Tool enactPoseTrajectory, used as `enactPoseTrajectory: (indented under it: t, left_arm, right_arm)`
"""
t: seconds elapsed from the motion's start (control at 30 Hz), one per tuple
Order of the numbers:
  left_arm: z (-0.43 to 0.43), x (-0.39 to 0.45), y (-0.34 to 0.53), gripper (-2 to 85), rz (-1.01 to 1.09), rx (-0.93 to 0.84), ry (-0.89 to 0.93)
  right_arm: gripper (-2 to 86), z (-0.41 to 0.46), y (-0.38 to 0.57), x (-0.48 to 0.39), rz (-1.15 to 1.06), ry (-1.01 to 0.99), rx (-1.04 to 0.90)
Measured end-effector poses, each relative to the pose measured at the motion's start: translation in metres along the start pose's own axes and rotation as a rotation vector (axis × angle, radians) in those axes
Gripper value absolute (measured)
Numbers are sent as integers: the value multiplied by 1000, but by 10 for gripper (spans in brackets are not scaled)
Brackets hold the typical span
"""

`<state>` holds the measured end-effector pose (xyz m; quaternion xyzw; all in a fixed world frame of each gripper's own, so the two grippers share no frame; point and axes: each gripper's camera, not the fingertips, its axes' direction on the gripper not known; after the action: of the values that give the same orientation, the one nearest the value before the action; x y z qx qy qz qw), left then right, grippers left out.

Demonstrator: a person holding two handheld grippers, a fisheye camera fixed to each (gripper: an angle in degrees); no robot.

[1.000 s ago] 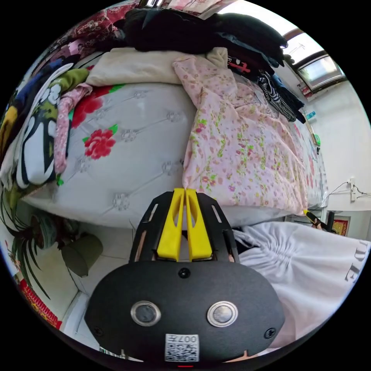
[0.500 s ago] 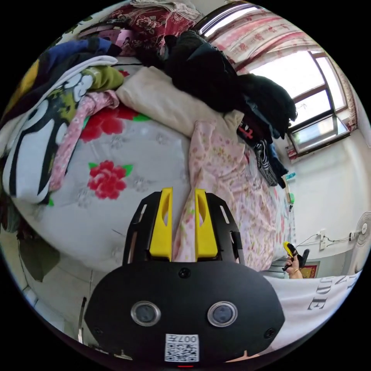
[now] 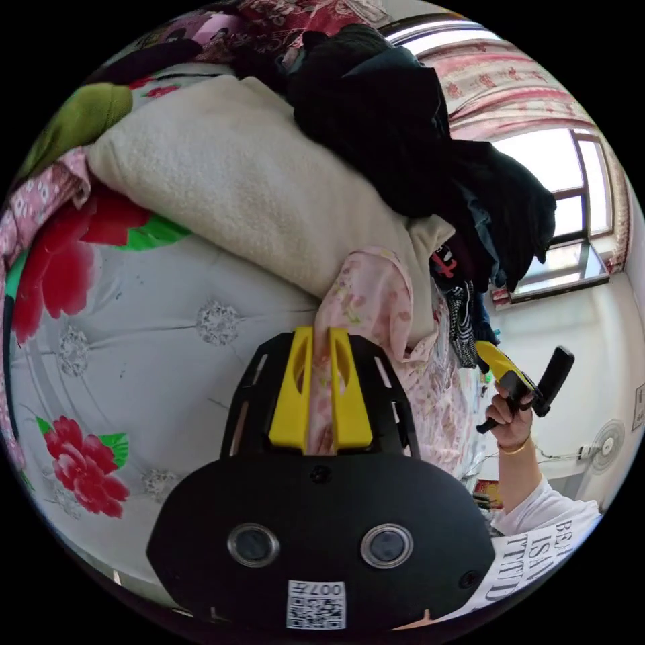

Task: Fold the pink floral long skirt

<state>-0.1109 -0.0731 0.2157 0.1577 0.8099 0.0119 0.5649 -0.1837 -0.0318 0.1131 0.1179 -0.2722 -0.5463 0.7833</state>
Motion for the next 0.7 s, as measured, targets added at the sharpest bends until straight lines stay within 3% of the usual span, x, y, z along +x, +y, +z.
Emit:
enactPoseTrajectory:
  t: [0.13,0.27,0.37,0.47,0.6,0.7]
  left_arm:
    - [-24,-16,16,-6,-13,102,135]
    - [-65,20,40,1,250,169,119]
    - [-92,16,55,39,306,204,167]
    - [-121,-15,65,66,273,233,165]
    - [-136,-62,70,77,171,199,123]
    - [-125,-87,64,88,95,138,183]
  right_arm:
    - [73,100,-68,-14,-70,12,-130]
    - [30,161,-100,2,3,-105,-232]
    - [7,154,-99,9,-56,-228,-109]
    - [4,129,-72,14,-124,-282,-14]
    - [20,153,-67,22,-83,-115,-120]
    - [37,193,-101,3,-158,-108,-211]
